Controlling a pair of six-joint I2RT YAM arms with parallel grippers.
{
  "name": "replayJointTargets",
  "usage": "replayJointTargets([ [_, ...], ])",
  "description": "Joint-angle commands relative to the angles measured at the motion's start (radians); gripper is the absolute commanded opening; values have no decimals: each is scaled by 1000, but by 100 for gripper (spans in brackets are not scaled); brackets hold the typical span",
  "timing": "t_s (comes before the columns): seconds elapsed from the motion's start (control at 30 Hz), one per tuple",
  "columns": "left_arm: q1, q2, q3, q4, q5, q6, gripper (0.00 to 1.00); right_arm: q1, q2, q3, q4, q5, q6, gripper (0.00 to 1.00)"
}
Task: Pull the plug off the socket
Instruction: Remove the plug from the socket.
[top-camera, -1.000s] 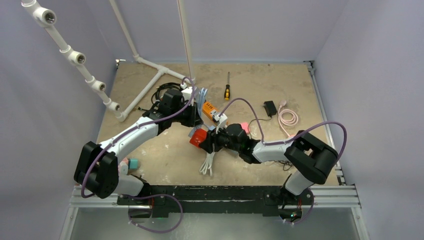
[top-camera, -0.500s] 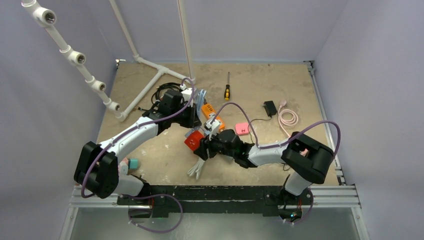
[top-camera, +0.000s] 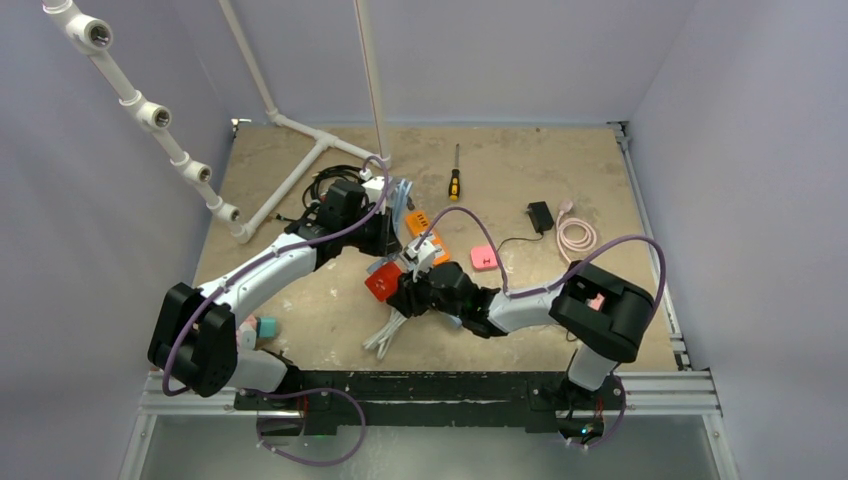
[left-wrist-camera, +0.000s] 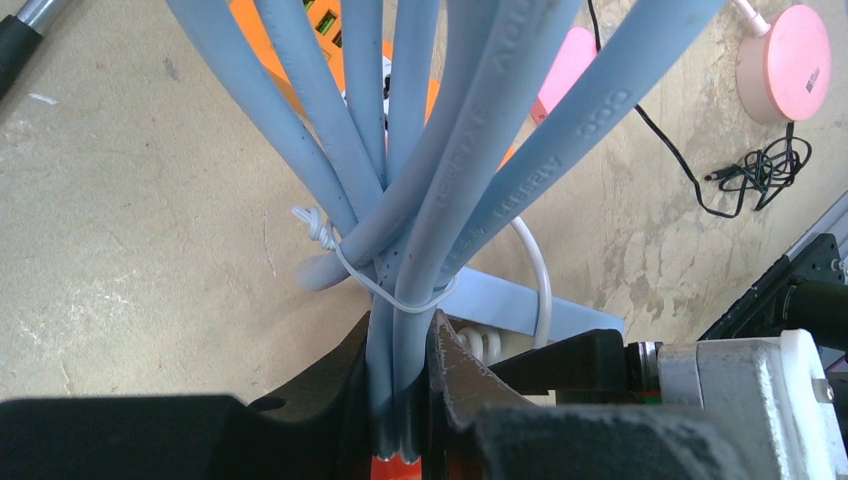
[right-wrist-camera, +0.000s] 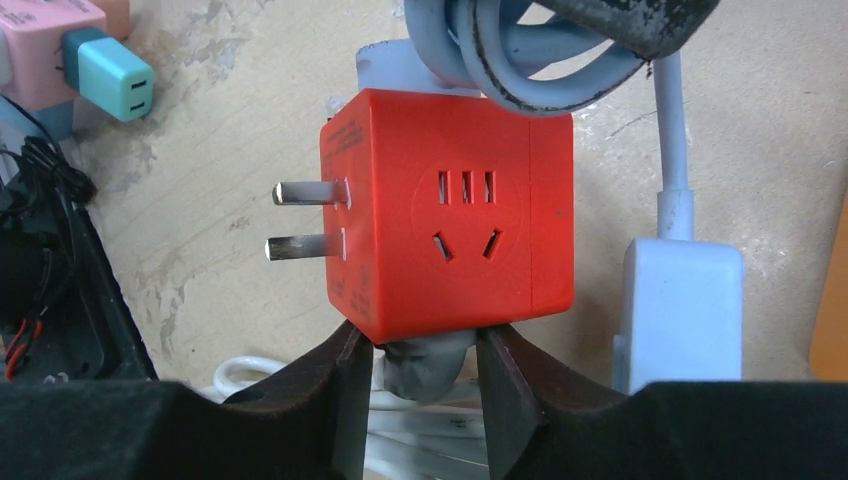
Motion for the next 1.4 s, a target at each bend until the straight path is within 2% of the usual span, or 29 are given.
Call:
replayJointTargets([
  [0.0,1,-28,43,127,25,4,0,18,-4,-33,-31,30,92,0],
  [0.1,1,-28,44,127,26,0,0,19,-60,-71,20,47,137,0],
  [0.13,1,-29,44,127,25,-3,8,20,-84,-85,36,60,145,0],
  [0.17,1,-30,45,125,22,-5,21,21,-117,-96,50,79,150,0],
  [0.23,1,-35,48,116,10,-9,59,24,-161,-112,57,127,147,0],
  [0.27,1,-39,49,112,-3,-11,72,25,-179,-114,53,159,142,0],
  [0.33,1,-53,49,105,-27,-14,86,29,-206,-120,51,226,131,0],
  [0.4,1,-74,48,103,-48,-18,92,33,-219,-123,51,292,119,0],
  [0.57,1,-104,29,94,-97,-45,94,48,-210,-113,46,429,115,0],
  [0.73,1,-76,-26,123,-41,-114,94,71,-172,-79,51,534,119,0],
  [1.07,1,83,-39,159,93,-233,94,123,-87,11,18,660,127,0],
  [1.27,1,128,-51,185,107,-282,95,133,-81,20,19,698,123,0],
  [1.37,1,112,-50,169,68,-278,96,138,-75,27,0,727,128,0],
])
